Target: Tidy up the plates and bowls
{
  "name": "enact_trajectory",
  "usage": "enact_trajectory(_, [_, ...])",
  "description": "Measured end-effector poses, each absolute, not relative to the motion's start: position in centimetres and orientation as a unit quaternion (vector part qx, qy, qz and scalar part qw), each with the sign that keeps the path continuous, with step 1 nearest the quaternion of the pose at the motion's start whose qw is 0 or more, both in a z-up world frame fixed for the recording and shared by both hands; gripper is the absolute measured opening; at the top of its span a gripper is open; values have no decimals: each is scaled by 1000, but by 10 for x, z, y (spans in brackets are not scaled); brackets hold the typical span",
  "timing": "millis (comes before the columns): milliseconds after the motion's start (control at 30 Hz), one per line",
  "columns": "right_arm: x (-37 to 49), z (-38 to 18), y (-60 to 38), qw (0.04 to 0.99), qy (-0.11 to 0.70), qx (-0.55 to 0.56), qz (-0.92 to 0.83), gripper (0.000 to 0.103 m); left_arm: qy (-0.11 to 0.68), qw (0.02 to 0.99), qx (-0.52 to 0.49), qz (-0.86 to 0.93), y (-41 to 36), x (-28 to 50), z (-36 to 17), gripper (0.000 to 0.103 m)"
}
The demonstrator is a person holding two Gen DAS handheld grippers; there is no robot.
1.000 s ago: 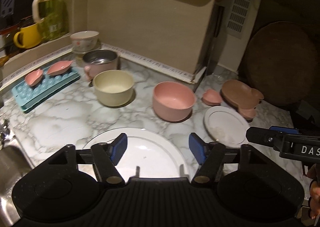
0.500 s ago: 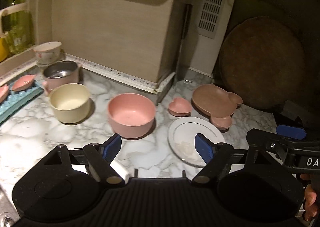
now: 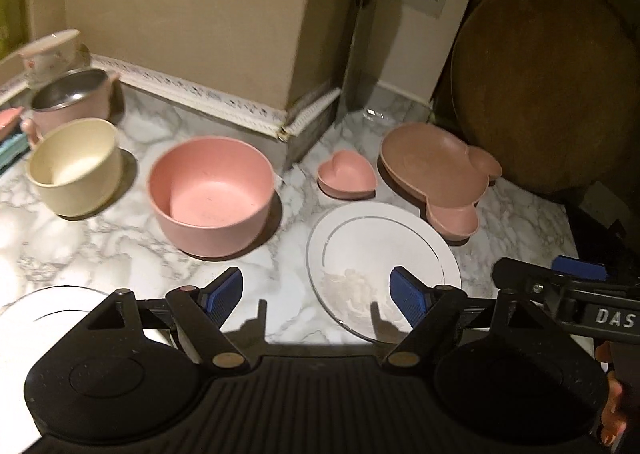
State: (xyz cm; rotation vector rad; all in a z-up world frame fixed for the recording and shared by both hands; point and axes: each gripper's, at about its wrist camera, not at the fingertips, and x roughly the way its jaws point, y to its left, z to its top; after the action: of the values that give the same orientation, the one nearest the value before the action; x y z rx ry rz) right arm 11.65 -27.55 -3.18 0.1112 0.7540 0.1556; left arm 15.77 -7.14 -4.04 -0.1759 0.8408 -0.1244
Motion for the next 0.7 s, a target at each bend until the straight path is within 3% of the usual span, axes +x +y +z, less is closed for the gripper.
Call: enact_trajectory(700, [198, -103, -303, 861, 480, 131, 105, 58, 457, 880, -120, -48, -75, 211, -90, 80])
